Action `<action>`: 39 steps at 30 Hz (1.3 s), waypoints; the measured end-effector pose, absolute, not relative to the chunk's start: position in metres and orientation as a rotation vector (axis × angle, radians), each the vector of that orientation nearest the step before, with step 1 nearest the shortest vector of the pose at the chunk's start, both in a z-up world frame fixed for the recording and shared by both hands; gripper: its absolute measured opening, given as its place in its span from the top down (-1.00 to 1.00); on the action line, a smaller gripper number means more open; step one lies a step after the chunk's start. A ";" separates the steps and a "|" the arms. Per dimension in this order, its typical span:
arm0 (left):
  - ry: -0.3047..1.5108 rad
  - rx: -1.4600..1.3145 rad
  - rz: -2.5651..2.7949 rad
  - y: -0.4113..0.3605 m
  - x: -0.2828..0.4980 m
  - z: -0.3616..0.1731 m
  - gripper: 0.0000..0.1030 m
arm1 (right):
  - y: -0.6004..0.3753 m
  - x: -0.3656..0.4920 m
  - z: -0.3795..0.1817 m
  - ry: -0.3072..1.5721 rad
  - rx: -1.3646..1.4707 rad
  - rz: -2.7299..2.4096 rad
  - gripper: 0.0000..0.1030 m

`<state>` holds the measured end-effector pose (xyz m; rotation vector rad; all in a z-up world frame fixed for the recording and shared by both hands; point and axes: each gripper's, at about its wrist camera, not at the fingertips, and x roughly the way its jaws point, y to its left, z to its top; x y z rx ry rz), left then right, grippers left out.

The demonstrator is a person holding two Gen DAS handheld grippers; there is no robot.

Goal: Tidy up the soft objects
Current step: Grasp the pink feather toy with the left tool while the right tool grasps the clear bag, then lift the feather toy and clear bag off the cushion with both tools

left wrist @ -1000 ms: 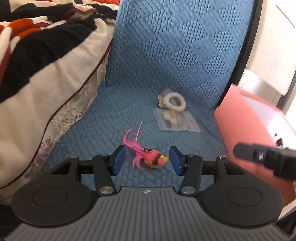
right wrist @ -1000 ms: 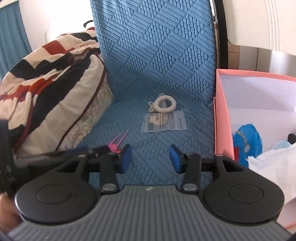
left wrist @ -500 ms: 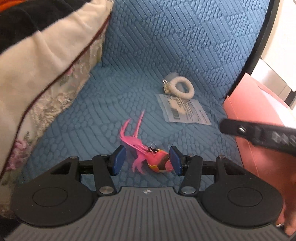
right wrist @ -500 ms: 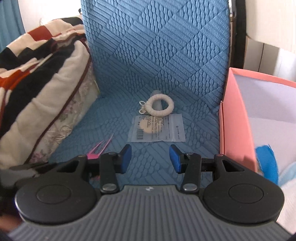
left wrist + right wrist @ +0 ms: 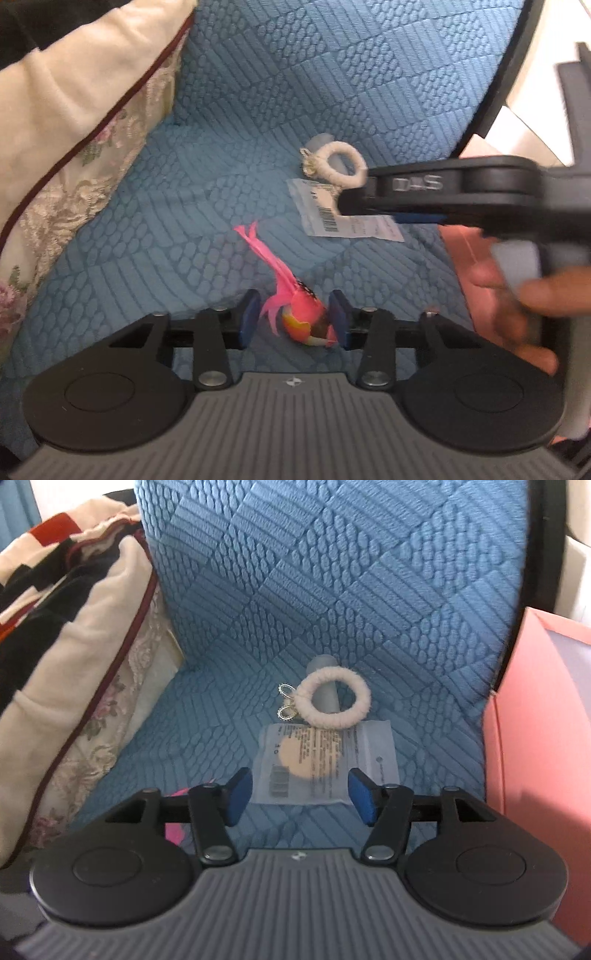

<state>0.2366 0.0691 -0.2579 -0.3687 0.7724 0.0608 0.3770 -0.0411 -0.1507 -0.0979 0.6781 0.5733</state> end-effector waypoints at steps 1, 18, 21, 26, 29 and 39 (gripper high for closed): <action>0.771 -0.369 0.052 0.068 0.237 -0.258 0.22 | -0.038 0.380 -0.152 0.679 -0.110 0.570 -0.17; 0.783 -0.422 0.019 0.069 0.238 -0.261 0.43 | -0.005 0.413 -0.178 0.668 -0.252 0.575 -0.35; 0.780 -0.438 0.028 0.071 0.238 -0.260 0.43 | -0.002 0.413 -0.179 0.663 -0.262 0.584 -0.19; 0.770 -0.467 0.049 0.078 0.236 -0.257 0.43 | -0.001 0.412 -0.179 0.646 -0.270 0.593 0.18; 0.762 -0.478 0.058 0.080 0.235 -0.255 0.43 | -0.004 0.411 -0.177 0.646 -0.273 0.581 0.40; 0.740 -0.501 0.096 0.090 0.228 -0.247 0.43 | -0.022 0.389 -0.164 0.639 -0.232 0.566 0.66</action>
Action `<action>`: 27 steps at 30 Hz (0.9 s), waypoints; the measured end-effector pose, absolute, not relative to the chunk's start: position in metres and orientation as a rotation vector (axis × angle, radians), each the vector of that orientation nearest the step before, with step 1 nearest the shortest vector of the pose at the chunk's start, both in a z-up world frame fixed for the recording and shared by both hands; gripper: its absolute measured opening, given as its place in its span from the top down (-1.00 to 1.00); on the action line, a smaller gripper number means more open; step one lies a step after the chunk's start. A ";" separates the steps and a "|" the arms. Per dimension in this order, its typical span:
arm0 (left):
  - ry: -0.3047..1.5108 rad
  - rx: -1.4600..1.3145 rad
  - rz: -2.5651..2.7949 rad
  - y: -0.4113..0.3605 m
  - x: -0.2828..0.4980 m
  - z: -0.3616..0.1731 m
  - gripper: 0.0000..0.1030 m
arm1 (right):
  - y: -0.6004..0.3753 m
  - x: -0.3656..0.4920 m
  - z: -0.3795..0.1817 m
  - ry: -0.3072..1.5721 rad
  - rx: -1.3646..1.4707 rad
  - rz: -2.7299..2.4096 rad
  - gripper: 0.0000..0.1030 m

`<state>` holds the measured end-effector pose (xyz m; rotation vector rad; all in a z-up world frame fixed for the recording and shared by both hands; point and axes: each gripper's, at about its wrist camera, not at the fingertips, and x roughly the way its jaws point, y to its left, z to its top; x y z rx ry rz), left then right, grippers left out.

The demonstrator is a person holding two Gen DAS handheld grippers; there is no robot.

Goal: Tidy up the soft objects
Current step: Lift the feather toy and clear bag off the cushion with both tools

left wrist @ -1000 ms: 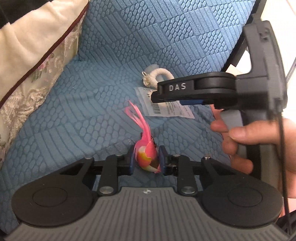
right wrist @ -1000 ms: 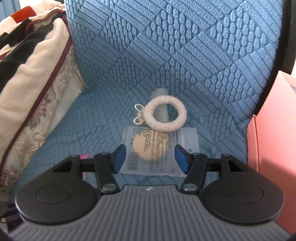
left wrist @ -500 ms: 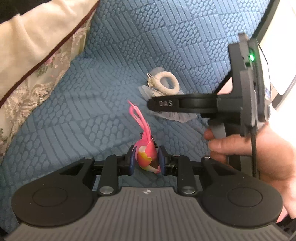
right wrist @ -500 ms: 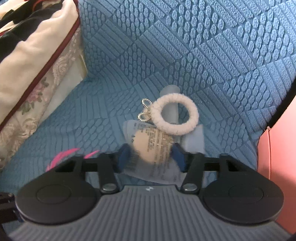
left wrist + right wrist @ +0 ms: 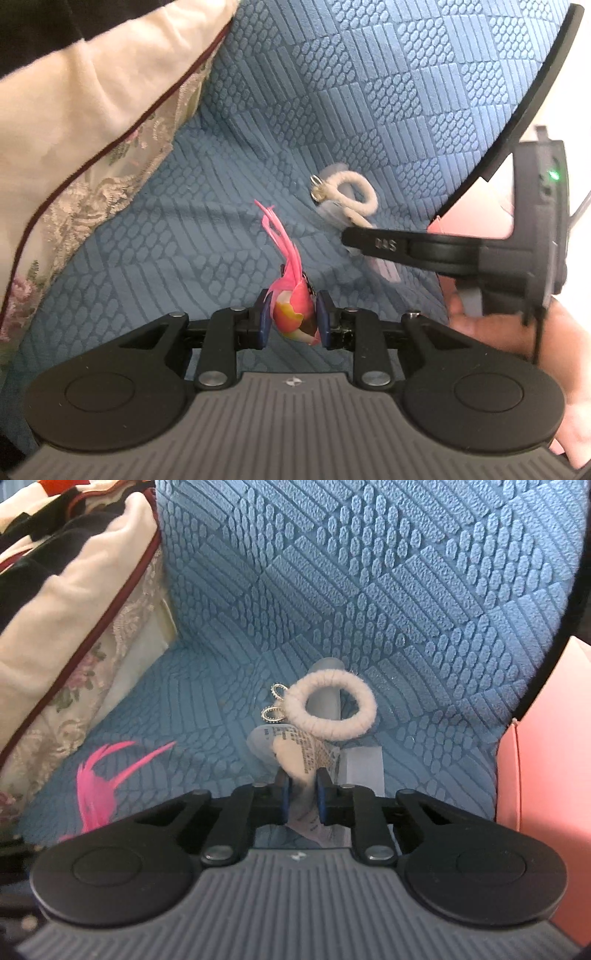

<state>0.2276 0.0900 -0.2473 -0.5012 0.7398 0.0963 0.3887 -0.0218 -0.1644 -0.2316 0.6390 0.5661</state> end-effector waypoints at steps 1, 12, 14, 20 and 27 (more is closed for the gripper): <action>0.741 -0.503 0.097 0.091 0.227 -0.247 0.43 | -0.024 0.386 -0.164 0.638 -0.231 0.569 0.67; 0.732 -0.483 0.107 0.088 0.222 -0.241 0.43 | -0.045 0.351 -0.150 0.624 -0.210 0.560 0.75; 0.728 -0.484 0.105 0.087 0.220 -0.240 0.43 | -0.050 0.343 -0.148 0.621 -0.198 0.562 0.75; 0.725 -0.475 0.090 0.082 0.214 -0.234 0.43 | -0.062 0.323 -0.144 0.607 -0.179 0.554 0.76; 0.723 -0.455 0.073 0.075 0.206 -0.229 0.43 | -0.075 0.297 -0.150 0.614 -0.164 0.537 0.76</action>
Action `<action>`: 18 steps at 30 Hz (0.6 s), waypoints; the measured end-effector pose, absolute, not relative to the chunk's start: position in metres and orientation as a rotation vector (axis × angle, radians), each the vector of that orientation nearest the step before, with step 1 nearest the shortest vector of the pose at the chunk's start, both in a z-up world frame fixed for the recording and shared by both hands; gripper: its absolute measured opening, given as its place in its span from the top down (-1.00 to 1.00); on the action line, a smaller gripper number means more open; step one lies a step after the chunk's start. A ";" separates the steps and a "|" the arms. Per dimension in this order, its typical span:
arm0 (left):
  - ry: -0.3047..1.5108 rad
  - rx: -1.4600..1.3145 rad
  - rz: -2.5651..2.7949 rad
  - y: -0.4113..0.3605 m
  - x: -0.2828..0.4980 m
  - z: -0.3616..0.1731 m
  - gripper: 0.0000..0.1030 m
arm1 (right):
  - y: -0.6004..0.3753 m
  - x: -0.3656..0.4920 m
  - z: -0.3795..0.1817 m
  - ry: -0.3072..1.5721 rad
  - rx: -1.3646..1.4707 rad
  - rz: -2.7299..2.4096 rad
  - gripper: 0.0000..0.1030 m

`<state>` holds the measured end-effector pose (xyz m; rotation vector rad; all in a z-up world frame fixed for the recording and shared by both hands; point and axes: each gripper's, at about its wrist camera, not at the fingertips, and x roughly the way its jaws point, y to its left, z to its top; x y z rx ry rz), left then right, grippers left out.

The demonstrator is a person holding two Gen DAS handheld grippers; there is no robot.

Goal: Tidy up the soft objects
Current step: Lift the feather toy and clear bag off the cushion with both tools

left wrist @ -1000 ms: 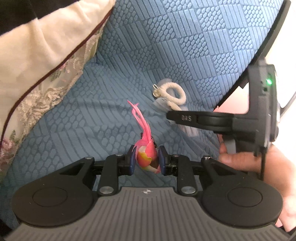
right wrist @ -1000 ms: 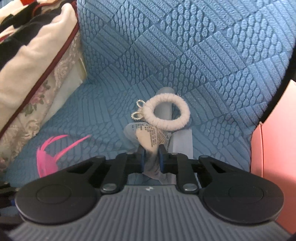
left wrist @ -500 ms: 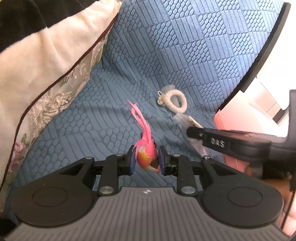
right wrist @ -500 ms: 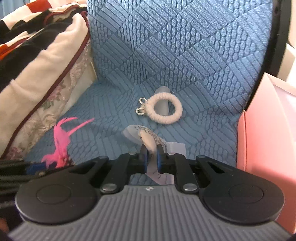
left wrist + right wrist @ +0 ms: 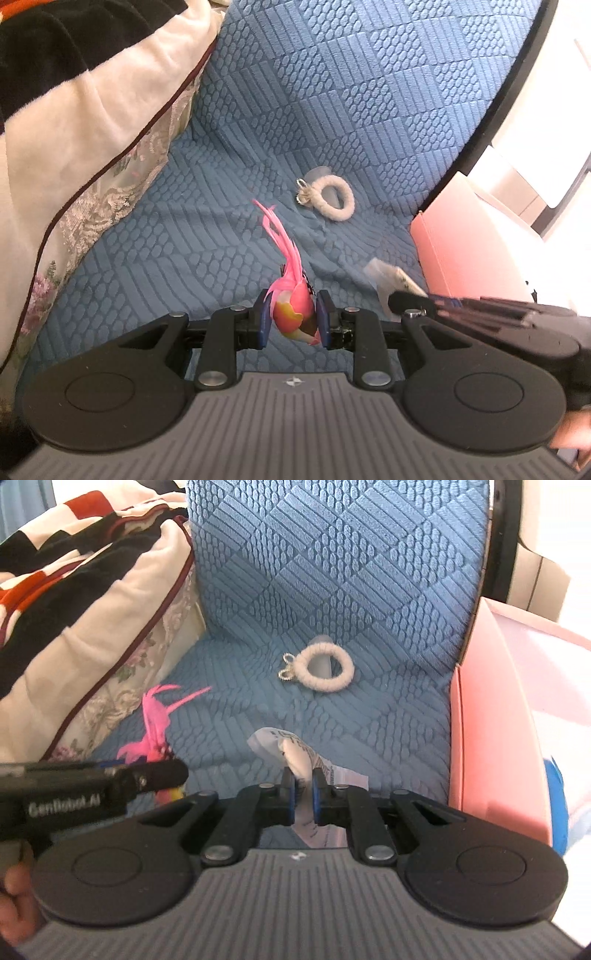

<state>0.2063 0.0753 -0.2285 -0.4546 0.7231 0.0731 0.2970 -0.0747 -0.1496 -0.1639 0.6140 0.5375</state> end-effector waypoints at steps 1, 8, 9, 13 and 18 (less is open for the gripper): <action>0.722 -0.449 0.070 0.074 0.205 -0.228 0.43 | -0.076 0.293 -0.150 0.613 -0.161 0.535 0.76; 0.729 -0.431 0.050 0.067 0.198 -0.227 0.43 | -0.086 0.270 -0.155 0.613 -0.151 0.508 0.76; 0.729 -0.428 0.048 0.066 0.198 -0.227 0.43 | -0.087 0.267 -0.156 0.613 -0.148 0.506 0.76; 0.724 -0.414 0.040 0.061 0.193 -0.225 0.43 | -0.087 0.250 -0.158 0.562 -0.209 0.462 0.76; 0.721 -0.402 0.033 0.055 0.186 -0.222 0.43 | -0.097 0.241 -0.161 0.575 -0.180 0.455 0.76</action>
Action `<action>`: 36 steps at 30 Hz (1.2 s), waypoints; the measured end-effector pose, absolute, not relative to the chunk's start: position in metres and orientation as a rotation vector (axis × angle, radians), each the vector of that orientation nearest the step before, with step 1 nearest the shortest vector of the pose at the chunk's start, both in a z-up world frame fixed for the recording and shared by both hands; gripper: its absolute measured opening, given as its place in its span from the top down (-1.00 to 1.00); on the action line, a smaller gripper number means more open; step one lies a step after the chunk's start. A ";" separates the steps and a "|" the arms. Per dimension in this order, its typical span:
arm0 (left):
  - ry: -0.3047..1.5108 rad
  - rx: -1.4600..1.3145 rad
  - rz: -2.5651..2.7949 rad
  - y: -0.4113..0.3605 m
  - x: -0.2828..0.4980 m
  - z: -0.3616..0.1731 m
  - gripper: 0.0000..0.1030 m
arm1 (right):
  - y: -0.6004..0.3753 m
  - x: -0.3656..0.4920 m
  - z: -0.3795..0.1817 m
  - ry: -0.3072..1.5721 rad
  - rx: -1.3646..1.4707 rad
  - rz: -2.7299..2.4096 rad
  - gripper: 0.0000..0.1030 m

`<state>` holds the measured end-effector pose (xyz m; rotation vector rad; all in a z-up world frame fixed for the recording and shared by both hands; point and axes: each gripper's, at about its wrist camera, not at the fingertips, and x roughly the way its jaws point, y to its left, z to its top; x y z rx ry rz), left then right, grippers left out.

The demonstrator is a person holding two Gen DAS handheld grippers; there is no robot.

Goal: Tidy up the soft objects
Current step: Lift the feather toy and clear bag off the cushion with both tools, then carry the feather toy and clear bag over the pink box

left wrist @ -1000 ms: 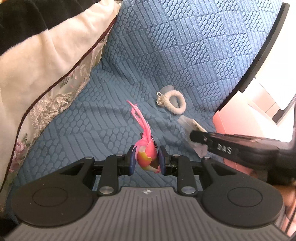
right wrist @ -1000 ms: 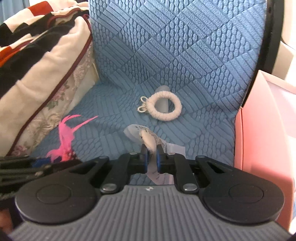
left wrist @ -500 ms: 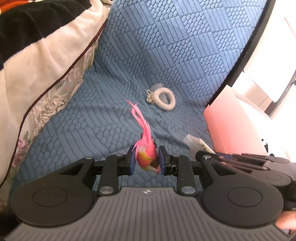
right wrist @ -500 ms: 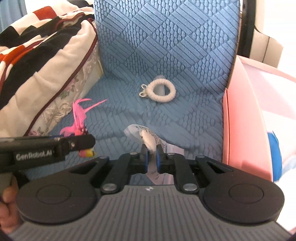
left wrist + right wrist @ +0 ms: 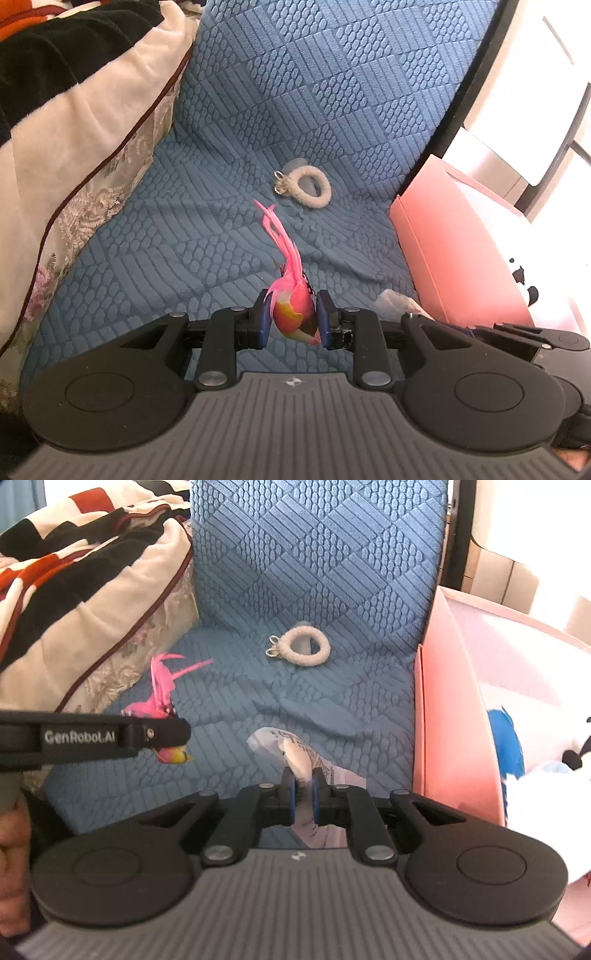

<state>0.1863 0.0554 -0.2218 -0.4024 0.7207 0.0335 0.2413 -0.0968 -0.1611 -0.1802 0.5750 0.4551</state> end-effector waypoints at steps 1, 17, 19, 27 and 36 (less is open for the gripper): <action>0.724 -0.401 0.034 0.055 0.185 -0.221 0.43 | -0.098 0.240 -0.162 0.580 -0.173 0.456 0.76; 0.733 -0.446 -0.011 0.039 0.162 -0.197 0.43 | -0.124 0.211 -0.149 0.589 -0.110 0.451 0.76; 0.721 -0.430 -0.013 0.035 0.160 -0.186 0.43 | -0.127 0.207 -0.142 0.583 -0.096 0.452 0.76; 0.680 -0.431 -0.035 0.023 0.157 -0.138 0.43 | -0.145 0.189 -0.100 0.519 -0.084 0.451 0.76; 0.668 -0.397 -0.067 -0.007 0.171 -0.077 0.43 | -0.181 0.187 -0.052 0.475 -0.051 0.432 0.76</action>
